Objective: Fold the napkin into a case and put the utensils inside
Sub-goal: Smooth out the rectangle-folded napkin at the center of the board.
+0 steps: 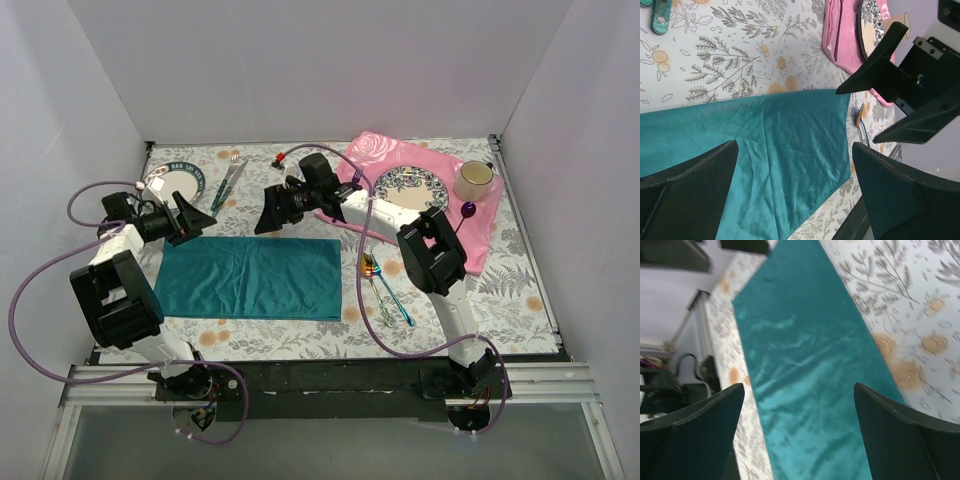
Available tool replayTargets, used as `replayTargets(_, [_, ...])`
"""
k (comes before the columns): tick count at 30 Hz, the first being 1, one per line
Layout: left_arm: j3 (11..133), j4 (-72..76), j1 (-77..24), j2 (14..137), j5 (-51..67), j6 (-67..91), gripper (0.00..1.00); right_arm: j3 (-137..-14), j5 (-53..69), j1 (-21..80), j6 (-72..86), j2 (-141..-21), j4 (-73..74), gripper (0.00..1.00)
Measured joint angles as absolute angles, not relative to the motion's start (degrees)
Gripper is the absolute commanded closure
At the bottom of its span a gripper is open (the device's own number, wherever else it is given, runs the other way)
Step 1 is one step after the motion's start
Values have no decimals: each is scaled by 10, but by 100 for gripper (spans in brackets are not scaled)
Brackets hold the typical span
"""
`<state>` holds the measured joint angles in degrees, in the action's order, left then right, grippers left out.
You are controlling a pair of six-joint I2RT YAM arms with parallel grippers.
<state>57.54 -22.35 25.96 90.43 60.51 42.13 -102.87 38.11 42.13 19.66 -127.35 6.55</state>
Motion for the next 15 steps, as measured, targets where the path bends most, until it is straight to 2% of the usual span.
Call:
replayTargets(5, [557, -172, 229, 944, 602, 467, 2, -1006, 418, 422, 316, -1289, -72, 1])
replayTargets(15, [546, -69, 179, 1004, 604, 563, 2, -972, 453, 435, 469, -1331, -220, 1])
